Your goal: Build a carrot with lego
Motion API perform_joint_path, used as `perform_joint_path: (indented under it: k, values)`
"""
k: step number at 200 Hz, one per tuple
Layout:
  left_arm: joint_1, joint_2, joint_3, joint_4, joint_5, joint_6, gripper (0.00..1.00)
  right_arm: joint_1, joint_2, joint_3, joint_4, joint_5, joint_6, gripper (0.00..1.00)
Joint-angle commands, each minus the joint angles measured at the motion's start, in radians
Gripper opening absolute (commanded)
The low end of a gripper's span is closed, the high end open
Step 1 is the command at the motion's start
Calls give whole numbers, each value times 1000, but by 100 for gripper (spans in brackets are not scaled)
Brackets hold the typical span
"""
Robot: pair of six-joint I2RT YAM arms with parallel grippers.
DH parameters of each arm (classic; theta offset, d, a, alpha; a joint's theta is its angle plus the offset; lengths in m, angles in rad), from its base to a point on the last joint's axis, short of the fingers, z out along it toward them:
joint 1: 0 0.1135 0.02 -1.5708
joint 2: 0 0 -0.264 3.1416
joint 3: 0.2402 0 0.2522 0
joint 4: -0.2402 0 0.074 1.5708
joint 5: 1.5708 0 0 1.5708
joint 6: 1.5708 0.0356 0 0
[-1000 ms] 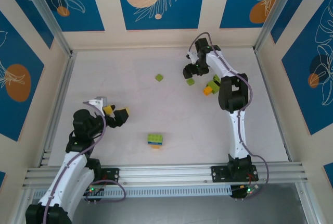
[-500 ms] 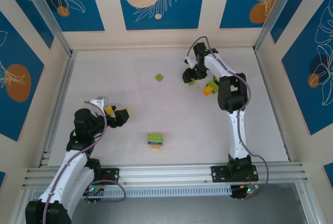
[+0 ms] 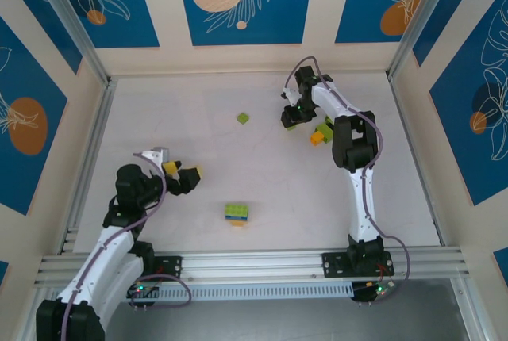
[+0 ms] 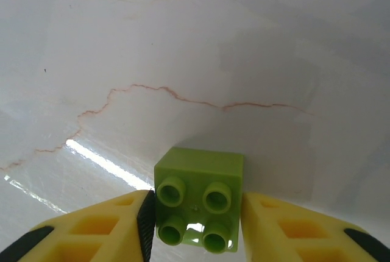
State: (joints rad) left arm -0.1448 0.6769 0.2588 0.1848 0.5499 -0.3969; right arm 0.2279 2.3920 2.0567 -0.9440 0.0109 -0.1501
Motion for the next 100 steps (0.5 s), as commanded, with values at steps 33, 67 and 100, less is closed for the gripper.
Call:
perform_joint_path:
  k: [33,67,100]
  values:
    - [-199,52,44,37,33,152,100,11,19,14,-38,-5,-6,44]
    - [-274,100,63,32,35,203,100,18,37,20,-43,17,-4,42]
    - [-330,122,61,63,60,239,100,23,37,18,-38,14,6,35]
